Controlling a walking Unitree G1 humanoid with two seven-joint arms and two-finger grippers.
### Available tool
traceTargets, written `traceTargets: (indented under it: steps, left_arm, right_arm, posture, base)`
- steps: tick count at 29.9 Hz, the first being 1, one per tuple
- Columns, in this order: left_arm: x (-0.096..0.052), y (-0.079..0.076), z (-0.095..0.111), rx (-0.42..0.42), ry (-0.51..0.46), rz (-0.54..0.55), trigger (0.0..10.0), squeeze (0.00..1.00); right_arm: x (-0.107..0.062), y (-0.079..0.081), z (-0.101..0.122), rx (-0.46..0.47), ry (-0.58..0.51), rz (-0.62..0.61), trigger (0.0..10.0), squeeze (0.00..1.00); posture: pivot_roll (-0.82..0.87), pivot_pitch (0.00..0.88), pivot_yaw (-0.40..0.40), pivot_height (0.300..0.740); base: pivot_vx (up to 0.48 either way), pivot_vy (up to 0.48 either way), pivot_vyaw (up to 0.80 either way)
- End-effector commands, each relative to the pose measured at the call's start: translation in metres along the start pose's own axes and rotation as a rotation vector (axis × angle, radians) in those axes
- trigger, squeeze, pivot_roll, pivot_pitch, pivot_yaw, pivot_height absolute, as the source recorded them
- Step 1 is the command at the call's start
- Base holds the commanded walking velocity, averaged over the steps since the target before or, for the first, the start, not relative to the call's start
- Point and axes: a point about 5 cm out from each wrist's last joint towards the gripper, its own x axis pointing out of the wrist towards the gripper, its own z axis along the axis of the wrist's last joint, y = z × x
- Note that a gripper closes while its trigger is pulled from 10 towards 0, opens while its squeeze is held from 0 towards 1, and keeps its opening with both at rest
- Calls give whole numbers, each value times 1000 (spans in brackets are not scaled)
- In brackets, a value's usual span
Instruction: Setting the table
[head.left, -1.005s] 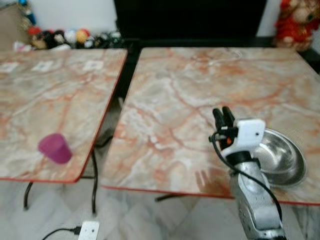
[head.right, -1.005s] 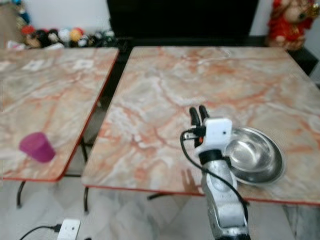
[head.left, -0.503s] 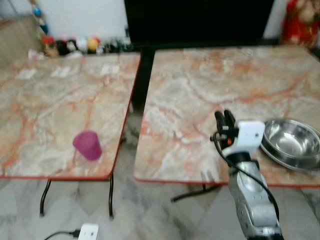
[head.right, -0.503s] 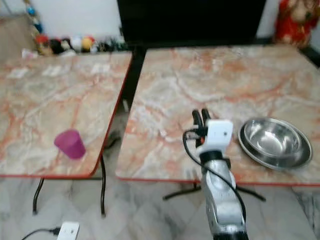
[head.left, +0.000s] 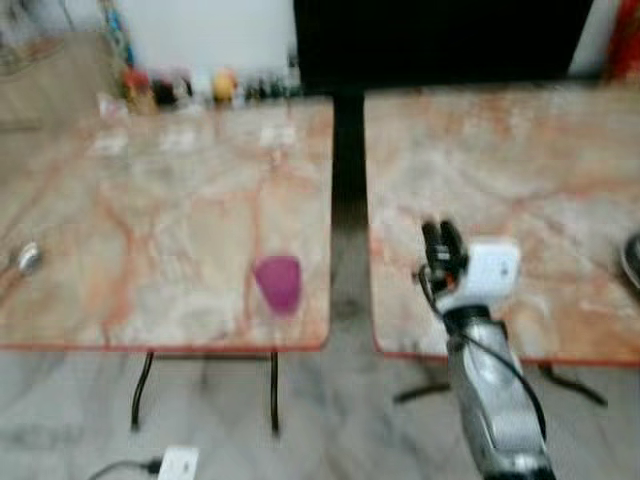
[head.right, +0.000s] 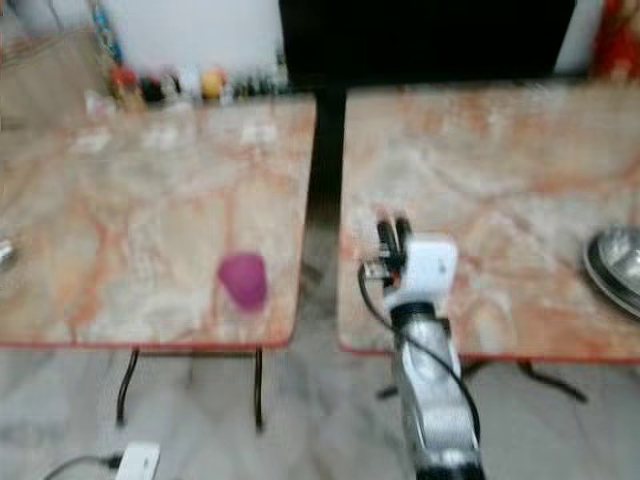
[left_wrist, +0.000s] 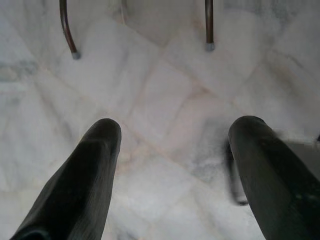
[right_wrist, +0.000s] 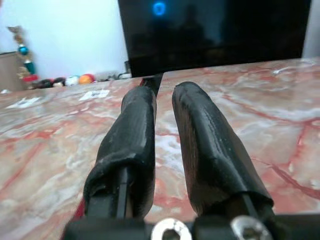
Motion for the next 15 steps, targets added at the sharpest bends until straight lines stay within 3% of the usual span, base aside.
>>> traceTargets:
  steps: [1,10,15]
  left_arm:
    - [-1,6,-4,18,15,10,10000,0]
    - [-1,4,-1,19,0,9,10000,0]
    - [0,5,3,18,-20,15,10000,0]
  right_arm:
    - [4,10,6,7,-24,27,10000,0]
    - [7,8,5,2,-18,8,10000,0]
    - [9,8,6,-2,-19,3,10000,0]
  posture:
    - [-87,0,42,732]
    - [-80,0,38,732]
    - [-74,0,35,732]
  base:
    - [0,480,0]
    - [0,480,0]
    - [0,0,0]
